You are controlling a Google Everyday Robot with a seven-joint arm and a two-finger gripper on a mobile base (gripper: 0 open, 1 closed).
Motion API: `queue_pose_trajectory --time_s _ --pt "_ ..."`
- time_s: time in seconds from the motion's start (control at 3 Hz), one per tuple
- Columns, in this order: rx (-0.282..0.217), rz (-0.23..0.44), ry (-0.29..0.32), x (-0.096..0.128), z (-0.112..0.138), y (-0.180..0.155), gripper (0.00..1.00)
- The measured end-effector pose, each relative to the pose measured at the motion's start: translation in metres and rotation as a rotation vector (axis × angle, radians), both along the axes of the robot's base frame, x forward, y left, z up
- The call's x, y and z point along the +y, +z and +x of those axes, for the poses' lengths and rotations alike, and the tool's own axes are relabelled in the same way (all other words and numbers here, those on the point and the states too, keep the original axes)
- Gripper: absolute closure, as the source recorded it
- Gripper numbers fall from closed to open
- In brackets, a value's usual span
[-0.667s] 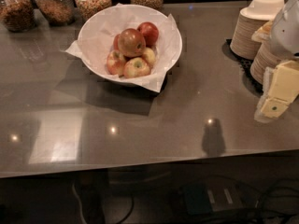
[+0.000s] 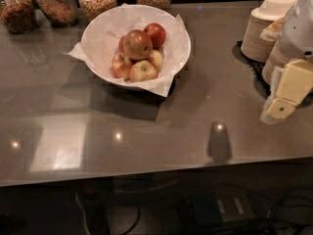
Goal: Pick apple from white bowl
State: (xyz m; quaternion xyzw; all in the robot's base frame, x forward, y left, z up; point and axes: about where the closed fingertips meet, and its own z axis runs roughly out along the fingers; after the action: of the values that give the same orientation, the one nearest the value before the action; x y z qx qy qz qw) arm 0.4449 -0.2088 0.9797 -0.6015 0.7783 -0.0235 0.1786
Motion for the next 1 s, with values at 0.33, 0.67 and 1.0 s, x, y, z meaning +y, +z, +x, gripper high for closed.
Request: queue_pose_trajectory --time_s 0.33,0.67,1.0 --pt "-0.038 0.09 0.019 0.027 0.022 0.004 0.0" --pt "-0.085 0.182 0.006 0.056 0.05 0.006 0.0" --pt "-0.141 0.262 -0.002 0.094 0.083 0.009 0.0"
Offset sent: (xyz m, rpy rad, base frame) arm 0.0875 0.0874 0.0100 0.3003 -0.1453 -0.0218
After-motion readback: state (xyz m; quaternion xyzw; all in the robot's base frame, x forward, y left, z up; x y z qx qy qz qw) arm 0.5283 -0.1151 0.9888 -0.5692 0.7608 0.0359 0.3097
